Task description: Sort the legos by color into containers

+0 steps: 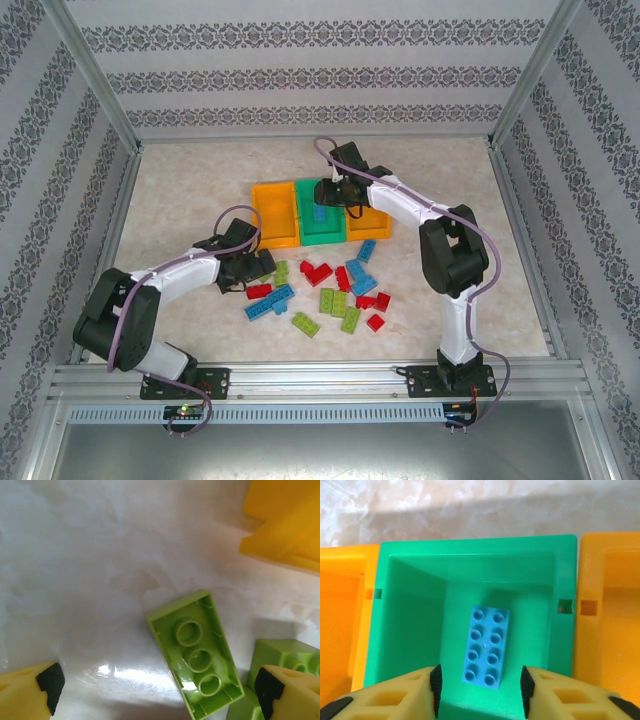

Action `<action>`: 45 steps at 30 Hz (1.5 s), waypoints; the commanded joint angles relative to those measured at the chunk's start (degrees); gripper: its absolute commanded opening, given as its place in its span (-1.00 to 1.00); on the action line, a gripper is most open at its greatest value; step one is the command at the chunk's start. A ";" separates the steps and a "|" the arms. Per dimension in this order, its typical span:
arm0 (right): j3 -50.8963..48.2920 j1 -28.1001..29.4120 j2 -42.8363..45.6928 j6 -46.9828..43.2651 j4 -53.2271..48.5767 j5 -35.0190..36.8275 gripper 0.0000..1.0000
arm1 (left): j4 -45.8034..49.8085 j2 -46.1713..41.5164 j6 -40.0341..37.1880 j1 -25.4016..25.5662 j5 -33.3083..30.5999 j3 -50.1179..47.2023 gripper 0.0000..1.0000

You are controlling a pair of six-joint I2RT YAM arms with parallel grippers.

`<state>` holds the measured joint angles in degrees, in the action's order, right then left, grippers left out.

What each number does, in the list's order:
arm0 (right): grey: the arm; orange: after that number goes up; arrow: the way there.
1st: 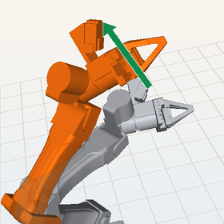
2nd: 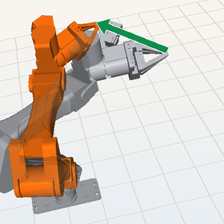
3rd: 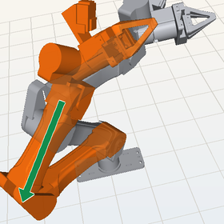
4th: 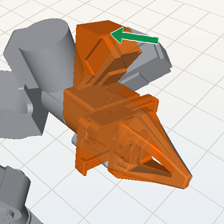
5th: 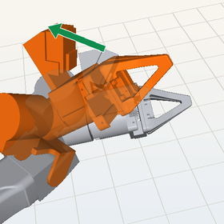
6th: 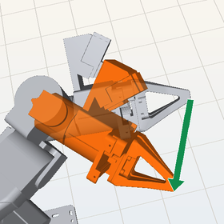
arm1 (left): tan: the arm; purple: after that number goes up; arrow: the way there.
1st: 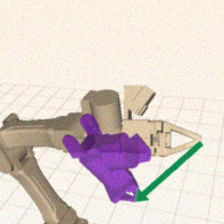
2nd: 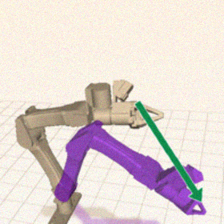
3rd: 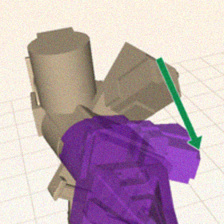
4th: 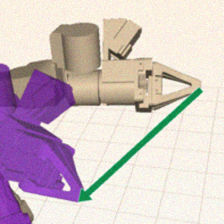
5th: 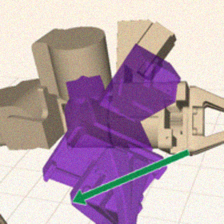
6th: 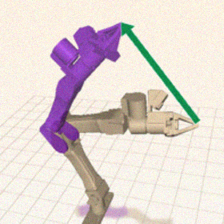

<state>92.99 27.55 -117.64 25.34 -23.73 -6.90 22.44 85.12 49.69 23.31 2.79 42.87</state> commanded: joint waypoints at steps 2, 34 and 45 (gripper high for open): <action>-1.76 0.62 1.09 -0.81 -0.05 1.41 0.07 | 5.45 1.89 5.70 0.90 -0.93 0.73 0.99; -17.24 0.44 16.87 -3.59 5.93 4.35 0.64 | 8.72 12.72 7.64 3.62 -2.14 11.32 0.43; -20.41 -0.29 19.09 -4.14 4.96 4.85 0.64 | 7.98 16.36 5.60 3.60 -2.16 12.87 -0.07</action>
<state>73.52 27.86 -101.36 22.33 -18.00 -3.49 36.29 97.86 55.57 25.74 -3.07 56.01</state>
